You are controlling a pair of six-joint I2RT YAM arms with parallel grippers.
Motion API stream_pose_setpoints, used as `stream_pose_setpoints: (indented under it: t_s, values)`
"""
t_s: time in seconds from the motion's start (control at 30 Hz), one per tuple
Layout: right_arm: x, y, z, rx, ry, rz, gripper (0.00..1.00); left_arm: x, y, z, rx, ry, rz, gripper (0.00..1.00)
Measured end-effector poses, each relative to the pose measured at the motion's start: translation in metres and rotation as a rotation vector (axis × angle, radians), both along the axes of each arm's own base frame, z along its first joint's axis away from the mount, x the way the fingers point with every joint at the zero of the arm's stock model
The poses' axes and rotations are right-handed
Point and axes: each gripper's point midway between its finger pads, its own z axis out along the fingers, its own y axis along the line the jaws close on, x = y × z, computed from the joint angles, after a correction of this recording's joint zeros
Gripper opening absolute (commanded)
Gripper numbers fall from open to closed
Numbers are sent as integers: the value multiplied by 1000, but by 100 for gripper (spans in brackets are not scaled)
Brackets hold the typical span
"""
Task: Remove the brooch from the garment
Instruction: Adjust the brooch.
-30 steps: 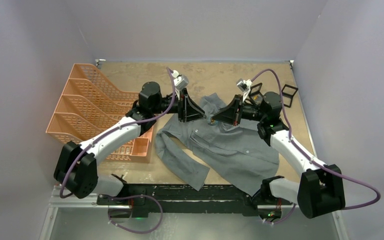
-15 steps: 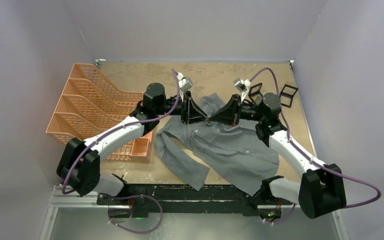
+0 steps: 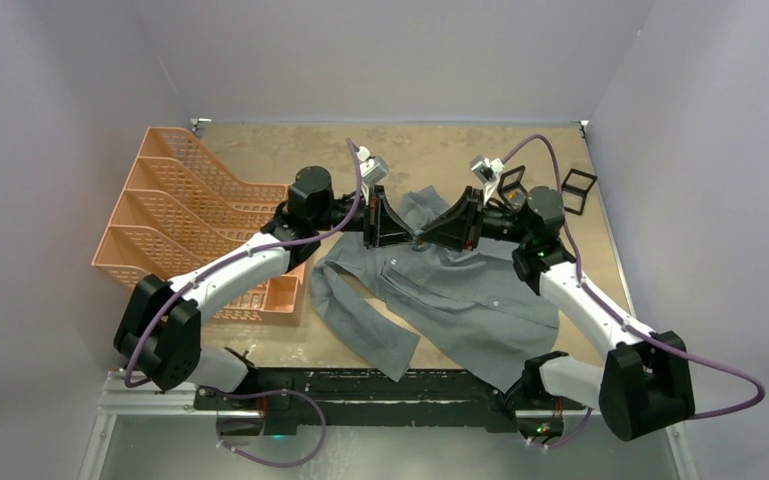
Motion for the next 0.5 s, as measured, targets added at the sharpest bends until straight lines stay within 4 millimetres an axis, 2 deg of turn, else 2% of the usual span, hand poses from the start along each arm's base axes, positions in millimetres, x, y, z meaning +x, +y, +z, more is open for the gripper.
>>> stream_pose_setpoints:
  t_s: [0.13,0.3,0.5]
  values:
    - [6,-3,7,7,-13,-85,42,5,0,2,-6,10,39,0]
    - [4,-14,12,59,-24,-225,46,10,7,13,-51,14,144,0]
    - [0,-16,-18,130,102,-309,46,13,11,29,-166,57,237,0]
